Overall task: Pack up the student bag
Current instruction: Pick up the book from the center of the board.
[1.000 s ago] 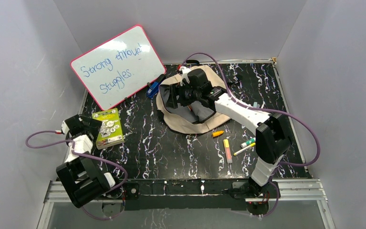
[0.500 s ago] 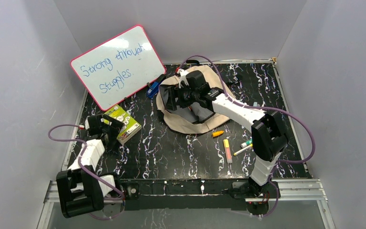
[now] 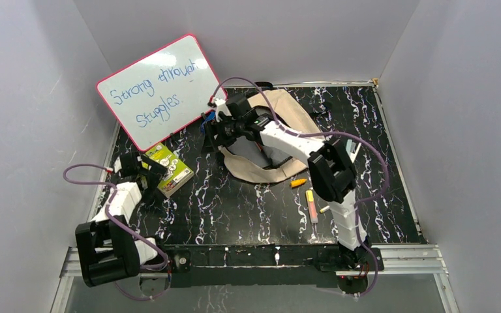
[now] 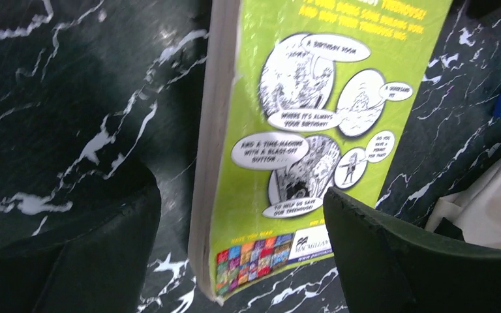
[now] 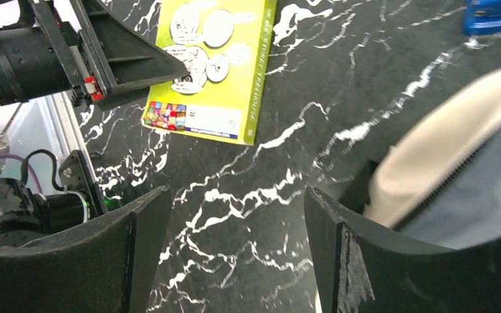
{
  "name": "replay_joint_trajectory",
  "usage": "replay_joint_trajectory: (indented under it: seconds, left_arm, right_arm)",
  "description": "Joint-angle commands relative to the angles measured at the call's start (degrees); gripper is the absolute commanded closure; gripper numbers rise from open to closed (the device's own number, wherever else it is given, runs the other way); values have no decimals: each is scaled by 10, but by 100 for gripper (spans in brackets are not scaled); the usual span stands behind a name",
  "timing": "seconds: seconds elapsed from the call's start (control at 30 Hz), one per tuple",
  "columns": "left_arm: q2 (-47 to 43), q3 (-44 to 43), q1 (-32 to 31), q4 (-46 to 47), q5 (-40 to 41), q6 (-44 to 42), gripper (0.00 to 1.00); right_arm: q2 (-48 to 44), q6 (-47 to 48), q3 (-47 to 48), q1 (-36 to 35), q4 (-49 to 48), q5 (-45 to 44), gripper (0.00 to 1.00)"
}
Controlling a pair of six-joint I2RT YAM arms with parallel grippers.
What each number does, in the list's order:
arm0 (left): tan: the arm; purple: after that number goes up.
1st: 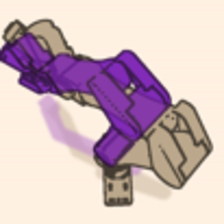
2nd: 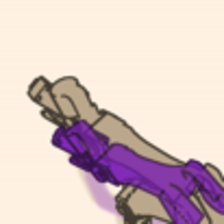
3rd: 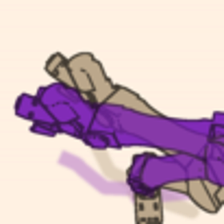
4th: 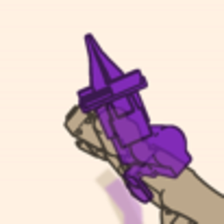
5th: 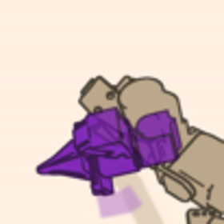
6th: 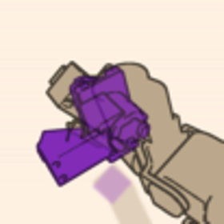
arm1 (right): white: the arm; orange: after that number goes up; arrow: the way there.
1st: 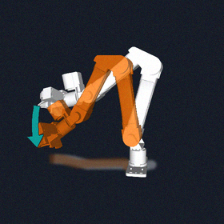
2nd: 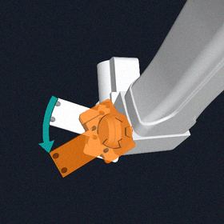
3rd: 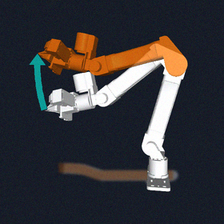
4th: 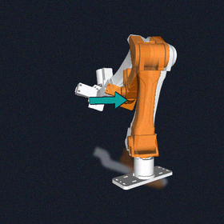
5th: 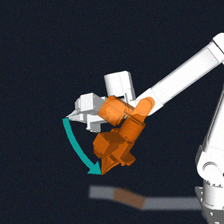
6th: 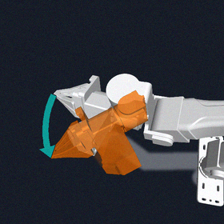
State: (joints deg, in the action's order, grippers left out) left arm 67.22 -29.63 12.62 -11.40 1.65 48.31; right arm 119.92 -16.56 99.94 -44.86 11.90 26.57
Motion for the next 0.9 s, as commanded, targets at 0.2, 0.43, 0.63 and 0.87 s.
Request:
replay_joint_trajectory:
  seconds: [0.2, 0.43, 0.63, 0.87]
  left_arm:
    - [76, -44, 2, 35, -37, -30, 15]
    - [91, -52, 2, 36, -49, -45, 30]
    - [106, -57, 2, 40, -73, -55, 32]
    - [141, -66, 1, 47, -133, -70, 33]
  right_arm:
    - [187, -53, 207, -14, 35, 43, 25]
    - [235, -86, 232, -22, 7, 67, 29]
    - [270, -117, 257, -30, -15, 83, 35]
    - [295, -113, 262, -42, -15, 55, 44]
